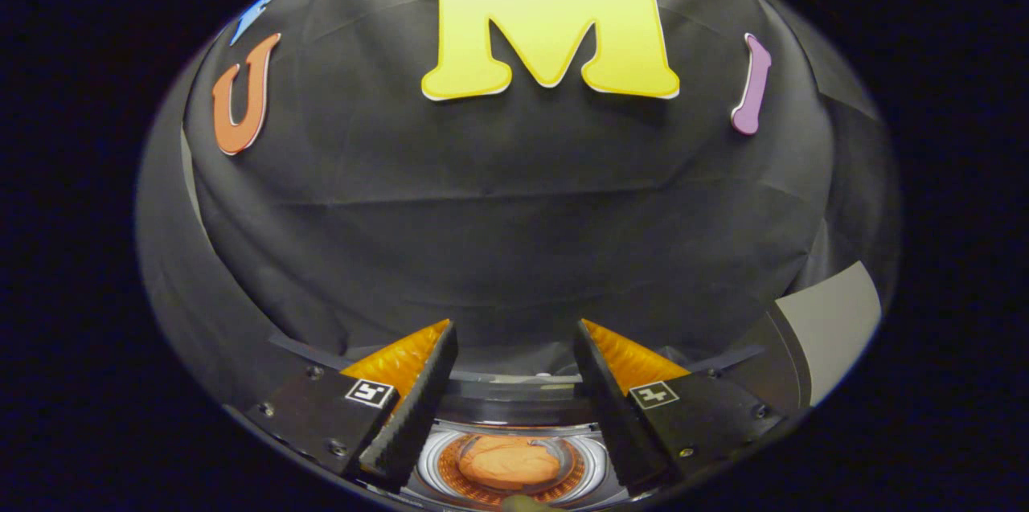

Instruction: Put the clothes into the washing machine and then close the washing machine lid.

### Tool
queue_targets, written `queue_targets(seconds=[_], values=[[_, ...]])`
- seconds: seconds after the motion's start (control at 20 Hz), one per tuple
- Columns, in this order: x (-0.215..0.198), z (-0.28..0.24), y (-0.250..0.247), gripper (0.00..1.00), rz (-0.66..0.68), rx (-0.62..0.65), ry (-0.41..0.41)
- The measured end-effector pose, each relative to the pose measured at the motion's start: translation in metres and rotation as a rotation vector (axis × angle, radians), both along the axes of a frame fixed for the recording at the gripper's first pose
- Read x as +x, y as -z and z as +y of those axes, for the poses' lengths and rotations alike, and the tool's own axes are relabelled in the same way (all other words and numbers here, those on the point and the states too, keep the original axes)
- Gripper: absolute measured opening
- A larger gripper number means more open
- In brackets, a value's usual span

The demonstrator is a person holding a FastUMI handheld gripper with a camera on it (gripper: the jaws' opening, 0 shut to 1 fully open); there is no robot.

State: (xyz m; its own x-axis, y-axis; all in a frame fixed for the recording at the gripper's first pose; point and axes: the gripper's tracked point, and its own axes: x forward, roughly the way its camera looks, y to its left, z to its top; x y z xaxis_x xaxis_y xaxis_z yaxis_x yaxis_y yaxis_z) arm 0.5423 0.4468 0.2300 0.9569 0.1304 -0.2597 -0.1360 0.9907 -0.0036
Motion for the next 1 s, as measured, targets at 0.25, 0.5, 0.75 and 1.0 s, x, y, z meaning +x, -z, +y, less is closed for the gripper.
queue_targets(seconds=[0.25,0.5,0.75,1.0], values=[[-0.023,-0.002,0.01,0.92,-0.014,-0.004,-0.004],[-0.044,-0.003,0.021,0.92,-0.008,-0.007,-0.018],[-0.065,-0.005,0.037,0.92,0.003,-0.018,-0.036],[-0.083,-0.006,0.057,0.92,0.032,-0.023,-0.041]])
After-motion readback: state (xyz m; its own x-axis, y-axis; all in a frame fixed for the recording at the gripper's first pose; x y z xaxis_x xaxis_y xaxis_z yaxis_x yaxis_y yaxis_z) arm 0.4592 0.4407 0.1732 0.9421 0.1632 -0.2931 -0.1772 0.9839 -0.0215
